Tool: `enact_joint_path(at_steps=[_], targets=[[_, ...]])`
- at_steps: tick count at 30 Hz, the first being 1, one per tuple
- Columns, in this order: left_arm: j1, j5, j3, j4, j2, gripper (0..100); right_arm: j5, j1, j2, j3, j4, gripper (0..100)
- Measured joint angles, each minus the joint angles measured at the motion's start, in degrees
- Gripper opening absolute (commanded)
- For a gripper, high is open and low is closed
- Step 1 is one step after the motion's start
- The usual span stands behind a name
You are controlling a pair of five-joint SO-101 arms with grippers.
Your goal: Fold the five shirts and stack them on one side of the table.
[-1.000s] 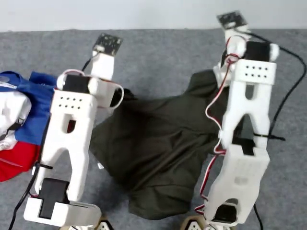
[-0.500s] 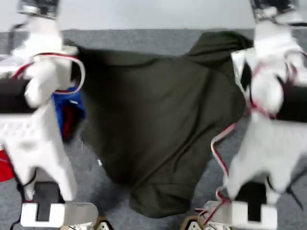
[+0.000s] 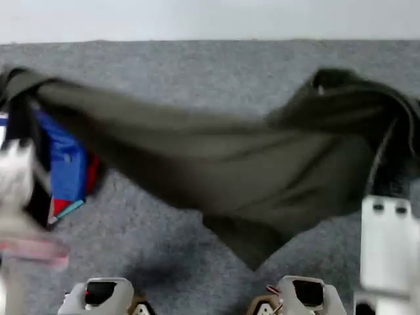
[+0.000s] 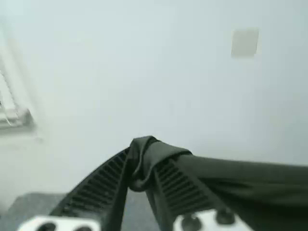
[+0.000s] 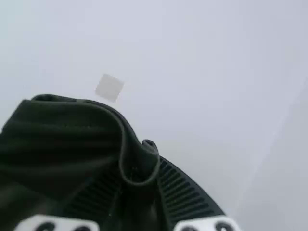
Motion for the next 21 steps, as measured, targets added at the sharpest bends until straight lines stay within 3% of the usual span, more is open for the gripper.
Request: enact_joint_path(at_steps=[9,21], targets=[[0.0,0.18,0.0,0.0,-3.78,1,-0.09,9.58,-3.52,-0.88,-1.41,0.9],[0.0,0.18,14.59,-2.11,1.76,1,-0.09,10.37,1.93,5.19,-1.58,0.9]])
